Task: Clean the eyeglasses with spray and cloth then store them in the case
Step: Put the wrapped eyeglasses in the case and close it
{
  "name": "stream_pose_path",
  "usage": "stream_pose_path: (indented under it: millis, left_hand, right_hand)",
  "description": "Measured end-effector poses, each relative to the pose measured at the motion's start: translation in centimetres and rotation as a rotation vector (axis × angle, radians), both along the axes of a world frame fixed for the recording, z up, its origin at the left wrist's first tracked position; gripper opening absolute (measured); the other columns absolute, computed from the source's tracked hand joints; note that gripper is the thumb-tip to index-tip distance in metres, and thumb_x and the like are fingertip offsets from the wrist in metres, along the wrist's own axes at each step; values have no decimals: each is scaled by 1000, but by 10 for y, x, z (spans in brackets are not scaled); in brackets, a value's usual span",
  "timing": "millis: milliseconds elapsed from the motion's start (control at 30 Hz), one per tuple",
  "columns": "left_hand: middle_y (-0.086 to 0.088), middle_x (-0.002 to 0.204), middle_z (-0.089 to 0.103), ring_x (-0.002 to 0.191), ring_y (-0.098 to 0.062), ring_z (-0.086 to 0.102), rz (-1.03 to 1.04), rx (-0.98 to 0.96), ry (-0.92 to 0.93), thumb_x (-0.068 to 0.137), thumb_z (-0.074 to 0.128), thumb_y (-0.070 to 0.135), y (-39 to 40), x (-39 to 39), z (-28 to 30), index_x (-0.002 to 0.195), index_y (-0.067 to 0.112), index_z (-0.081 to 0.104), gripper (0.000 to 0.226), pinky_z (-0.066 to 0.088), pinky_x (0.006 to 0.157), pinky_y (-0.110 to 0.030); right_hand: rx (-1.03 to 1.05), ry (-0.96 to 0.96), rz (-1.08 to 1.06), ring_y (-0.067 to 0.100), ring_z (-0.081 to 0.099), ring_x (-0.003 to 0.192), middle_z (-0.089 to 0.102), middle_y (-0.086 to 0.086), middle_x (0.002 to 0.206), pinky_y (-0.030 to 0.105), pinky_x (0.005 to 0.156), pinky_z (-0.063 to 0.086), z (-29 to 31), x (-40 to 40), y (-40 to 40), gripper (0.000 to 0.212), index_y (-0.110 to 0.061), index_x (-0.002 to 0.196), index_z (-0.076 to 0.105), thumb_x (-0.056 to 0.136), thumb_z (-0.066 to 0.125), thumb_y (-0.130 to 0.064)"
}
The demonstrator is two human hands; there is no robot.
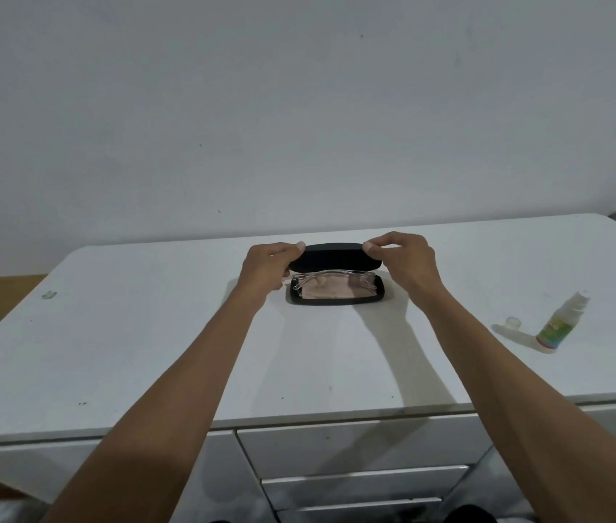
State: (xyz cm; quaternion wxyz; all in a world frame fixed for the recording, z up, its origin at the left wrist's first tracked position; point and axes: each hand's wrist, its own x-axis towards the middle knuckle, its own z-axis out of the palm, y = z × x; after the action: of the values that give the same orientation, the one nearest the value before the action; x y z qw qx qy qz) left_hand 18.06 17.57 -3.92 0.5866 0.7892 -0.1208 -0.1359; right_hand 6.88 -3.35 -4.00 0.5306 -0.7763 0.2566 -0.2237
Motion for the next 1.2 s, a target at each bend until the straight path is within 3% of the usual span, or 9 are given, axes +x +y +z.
stream_pose_path:
  millis: [100,267,433,633,733,800,933,1067,1200]
  left_hand:
    - [-3,100,71,86,-19,59,-82,-24,-1,91,74,40,8,3,-1,106,17,80,27,47,74,-29]
    - [7,103,76,96,-9,64,-206,-110,-10,89,78,34,22,1,-11,105,24,81,19,51,82,-23]
    - [-3,113,78,110,-27,72,-218,-125,-118,84,82,9,33,-5,-36,107,13,81,23,59,96,-36]
    - [0,107,79,101,-14,74,-174,-84,-230,86,80,8,34,-12,-42,108,18,81,24,58,92,-30]
    - [6,107,76,92,-7,71,-215,5,-308,78,88,14,34,-22,-42,117,24,76,42,54,83,-13]
    - [6,112,74,93,-7,69,-201,48,-363,76,89,11,29,-29,-45,124,22,73,52,50,83,-6]
    - [-8,120,74,103,-19,71,-105,-25,-346,74,86,-4,19,-36,-47,125,9,73,54,55,95,-20]
    - [-11,130,68,103,-12,72,-45,-132,-285,70,88,-5,12,-22,-46,121,8,74,55,60,93,-31]
    - [-12,126,70,103,-13,69,24,-133,-350,70,89,-2,-8,15,-39,120,6,74,53,53,75,-5]
  right_hand:
    - [13,39,93,9,67,96,76,-13,95,27,80,47,4,-4,-8,8,-26,83,77,85,81,-32]
    - [-30,3,163,-9,69,81,79,-18,85,20,74,45,-5,-18,-10,6,-26,81,77,85,82,-26]
    - [-218,-21,200,-2,67,103,77,-15,99,19,80,43,-29,-36,-4,15,-25,72,74,80,84,-19]
    - [-315,-8,215,15,69,101,70,-7,113,28,86,52,-37,-41,4,26,-27,98,69,79,85,-17]
    - [-436,65,225,17,63,100,66,-7,116,31,89,50,-38,-41,10,52,-31,126,64,79,86,-28]
    - [-523,94,215,17,59,97,65,-8,111,29,83,45,-41,-40,16,53,-29,130,62,81,84,-32]
    - [-500,59,159,24,62,98,70,0,109,30,79,42,-46,-36,21,43,-22,126,66,86,79,-24]
    - [-390,-9,116,21,64,106,71,1,120,31,92,50,-43,-22,17,47,-18,132,67,86,80,-17]
    - [-319,-69,59,17,64,106,70,1,120,29,96,50,-34,16,7,50,-17,134,68,86,80,-11]
